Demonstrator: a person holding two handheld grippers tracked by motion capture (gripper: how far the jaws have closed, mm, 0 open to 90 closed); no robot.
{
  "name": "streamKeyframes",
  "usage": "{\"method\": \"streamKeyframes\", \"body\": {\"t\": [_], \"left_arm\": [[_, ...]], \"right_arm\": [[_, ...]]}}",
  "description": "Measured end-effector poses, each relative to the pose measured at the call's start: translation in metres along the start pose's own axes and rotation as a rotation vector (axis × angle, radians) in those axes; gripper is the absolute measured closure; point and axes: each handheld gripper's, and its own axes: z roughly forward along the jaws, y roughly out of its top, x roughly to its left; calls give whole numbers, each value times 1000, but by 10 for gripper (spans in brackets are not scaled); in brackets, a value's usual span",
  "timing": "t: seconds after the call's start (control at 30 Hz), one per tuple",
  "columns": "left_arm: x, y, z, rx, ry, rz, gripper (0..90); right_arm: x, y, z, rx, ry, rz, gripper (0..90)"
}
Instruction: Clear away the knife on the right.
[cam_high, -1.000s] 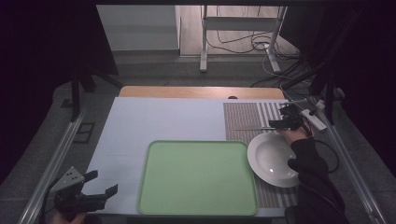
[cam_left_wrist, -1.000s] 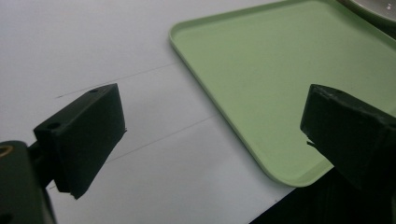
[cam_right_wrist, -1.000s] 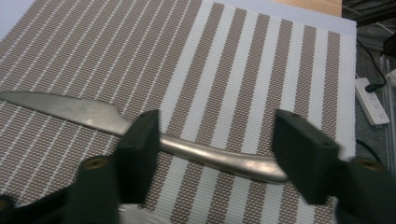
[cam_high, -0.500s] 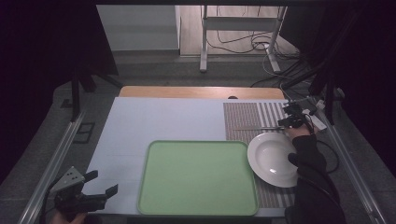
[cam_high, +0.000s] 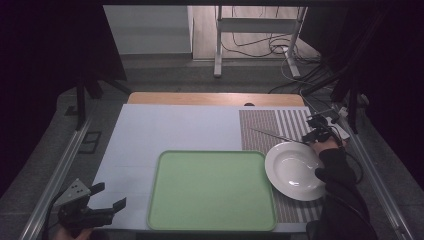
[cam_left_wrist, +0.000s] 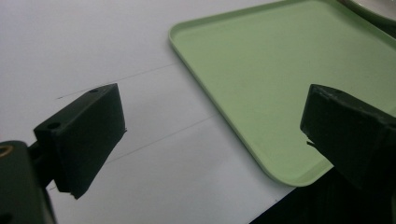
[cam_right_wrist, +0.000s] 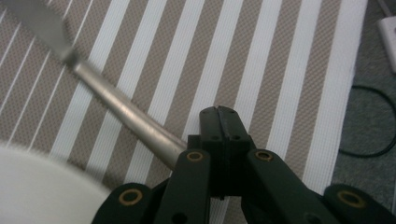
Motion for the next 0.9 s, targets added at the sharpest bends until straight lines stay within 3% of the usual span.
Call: {"method": "streamKeyframes", "body": {"t": [0.23, 0.3, 0.4, 0.47, 0.5, 0.6, 0.67, 0.73, 0.9], "left_arm": [[0, 0, 0, 0, 1, 1, 63], [0, 0, 0, 1, 1, 2, 63], [0, 0, 0, 1, 1, 3, 64], [0, 0, 0, 2, 2, 3, 63], [0, 0, 0, 2, 1, 2, 64], [-1, 0, 0, 2, 3, 6, 63], [-1, 0, 0, 2, 2, 6, 63], [-1, 0, 0, 2, 1, 3, 63], [-1, 0, 1, 6, 3, 10, 65]], "right_arm": [[5, -9, -9, 68, 34, -31, 900], [4, -8, -11, 51, -6, -32, 891], [1, -2, -20, -46, -22, 33, 733], [3, 4, -26, -103, -27, 55, 587], [4, 6, -27, -112, -20, 68, 472], [11, 13, -22, -94, 38, 99, 311], [17, 16, -16, -73, 18, 81, 153], [24, 19, -11, -56, 8, 51, 50], [38, 27, 2, -16, 10, 8, 0]]}}
